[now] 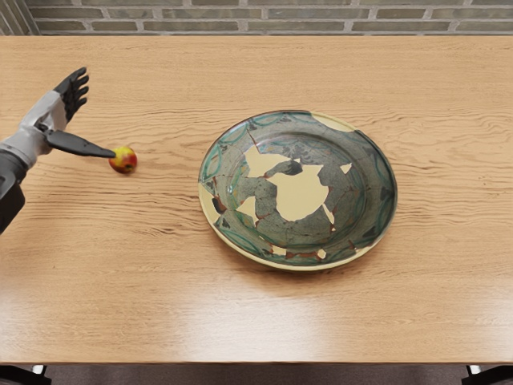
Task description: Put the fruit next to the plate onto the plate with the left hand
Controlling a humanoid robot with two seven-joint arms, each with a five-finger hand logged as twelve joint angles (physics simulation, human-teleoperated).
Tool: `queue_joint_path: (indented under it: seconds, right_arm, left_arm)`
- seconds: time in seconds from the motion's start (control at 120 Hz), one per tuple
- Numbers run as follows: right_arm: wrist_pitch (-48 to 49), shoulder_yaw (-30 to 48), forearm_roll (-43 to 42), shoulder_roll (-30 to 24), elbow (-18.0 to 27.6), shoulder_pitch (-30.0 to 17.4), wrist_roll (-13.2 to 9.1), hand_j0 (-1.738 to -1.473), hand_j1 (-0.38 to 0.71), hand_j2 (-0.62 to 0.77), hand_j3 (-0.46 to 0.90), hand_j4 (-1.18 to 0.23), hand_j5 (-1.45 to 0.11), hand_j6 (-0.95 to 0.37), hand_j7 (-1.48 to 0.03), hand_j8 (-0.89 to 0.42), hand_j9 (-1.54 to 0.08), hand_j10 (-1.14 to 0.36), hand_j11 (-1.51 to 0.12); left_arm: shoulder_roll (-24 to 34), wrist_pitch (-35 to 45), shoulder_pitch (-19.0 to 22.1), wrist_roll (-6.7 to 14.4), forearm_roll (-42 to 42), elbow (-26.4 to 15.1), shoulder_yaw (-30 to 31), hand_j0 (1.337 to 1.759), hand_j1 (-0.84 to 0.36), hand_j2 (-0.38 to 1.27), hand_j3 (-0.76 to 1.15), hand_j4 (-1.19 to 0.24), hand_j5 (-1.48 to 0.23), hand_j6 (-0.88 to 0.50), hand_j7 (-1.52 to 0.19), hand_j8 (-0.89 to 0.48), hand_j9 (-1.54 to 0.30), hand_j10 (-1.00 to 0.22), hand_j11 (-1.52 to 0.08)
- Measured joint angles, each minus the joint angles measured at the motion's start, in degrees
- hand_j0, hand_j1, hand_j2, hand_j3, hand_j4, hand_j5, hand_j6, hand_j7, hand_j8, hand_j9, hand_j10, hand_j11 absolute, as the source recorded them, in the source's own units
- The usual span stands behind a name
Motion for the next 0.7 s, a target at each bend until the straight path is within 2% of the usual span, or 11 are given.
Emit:
queue_joint_path:
  seconds: [0.1, 0.183, 0.267, 0.317, 0.375, 0.458, 0.533, 0.583, 0.7]
  right_arm:
    - [0.0, 0.0, 0.0, 0.0, 0.0, -0.1, 0.0, -1.658, -0.35, 0.0, 0.0, 0.0, 0.0, 0.0, 0.0, 0.0, 0.0, 0.0, 0.0]
    - [0.0, 0.0, 0.0, 0.0, -0.1, -0.1, 0.0, -1.658, -0.35, 0.0, 0.0, 0.0, 0.0, 0.0, 0.0, 0.0, 0.0, 0.0, 0.0]
    - [0.0, -0.1, 0.0, 0.0, -0.1, 0.0, 0.0, -1.658, -0.35, 0.0, 0.0, 0.0, 0.0, 0.0, 0.0, 0.0, 0.0, 0.0, 0.0]
    - [0.0, -0.1, 0.0, 0.0, -0.1, -0.1, 0.0, -1.658, -0.35, 0.0, 0.0, 0.0, 0.0, 0.0, 0.0, 0.0, 0.0, 0.0, 0.0]
    - [0.0, -0.1, 0.0, 0.0, -0.1, -0.1, 0.0, -1.658, -0.35, 0.0, 0.0, 0.0, 0.0, 0.0, 0.0, 0.0, 0.0, 0.0, 0.0]
    - [0.0, -0.1, 0.0, 0.0, -0.1, -0.1, 0.0, -1.658, -0.35, 0.0, 0.0, 0.0, 0.0, 0.0, 0.0, 0.0, 0.0, 0.0, 0.0]
    - [0.0, -0.1, 0.0, 0.0, -0.1, -0.1, 0.0, -1.658, -0.35, 0.0, 0.0, 0.0, 0.0, 0.0, 0.0, 0.0, 0.0, 0.0, 0.0]
    - [0.0, -0.1, 0.0, 0.0, -0.1, -0.1, 0.0, -1.658, -0.35, 0.0, 0.0, 0.0, 0.0, 0.0, 0.0, 0.0, 0.0, 0.0, 0.0]
    - [0.0, -0.1, 0.0, 0.0, -0.1, -0.1, 0.0, -1.658, -0.35, 0.0, 0.0, 0.0, 0.0, 0.0, 0.0, 0.0, 0.0, 0.0, 0.0]
  left_arm:
    - [-0.1, 0.0, 0.4, -0.2, 0.1, 0.7, 0.5, 1.658, 0.33, 0.01, 0.0, -0.02, -0.02, -0.02, -0.02, -0.02, -0.02, -0.02, -0.02]
    - [0.0, 0.1, -4.4, 0.0, 0.7, 1.0, 5.4, 1.658, 0.33, 0.01, 0.0, -0.02, -0.02, -0.02, -0.02, -0.02, -0.02, -0.02, -0.02]
    - [-1.0, 0.1, -5.4, 0.6, 7.3, 1.0, 9.7, 1.658, 0.33, 0.01, 0.0, -0.02, -0.02, -0.02, -0.02, -0.02, -0.02, -0.02, -0.02]
    - [-2.1, 0.2, -8.2, 2.0, 11.7, 0.7, 12.2, 1.658, 0.33, 0.01, 0.0, -0.02, -0.02, -0.02, -0.02, -0.02, -0.02, -0.02, -0.02]
    - [-2.2, 0.3, -11.7, 5.2, 14.8, -0.5, 15.6, 1.658, 0.33, 0.01, 0.0, -0.02, -0.02, -0.02, -0.02, -0.02, -0.02, -0.02, -0.02]
    - [-2.6, 0.4, -15.2, 12.3, 16.8, -2.3, 18.5, 1.658, 0.33, 0.01, 0.0, -0.02, -0.02, -0.02, -0.02, -0.02, -0.02, -0.02, -0.02]
    - [-2.6, 0.6, -18.3, 17.3, 16.0, -3.3, 20.6, 1.658, 0.33, 0.01, 0.0, -0.02, -0.02, -0.02, -0.02, -0.02, -0.02, -0.02, -0.02]
    - [-2.8, 1.7, -20.4, 20.1, 14.0, -3.7, 22.6, 1.658, 0.33, 0.01, 0.0, -0.02, -0.02, -0.02, -0.02, -0.02, -0.02, -0.02, -0.02]
    - [-4.9, 5.8, -21.1, 25.9, 11.8, -4.1, 25.8, 1.658, 0.33, 0.01, 0.0, -0.02, -0.02, -0.02, -0.02, -0.02, -0.02, -0.02, -0.02]
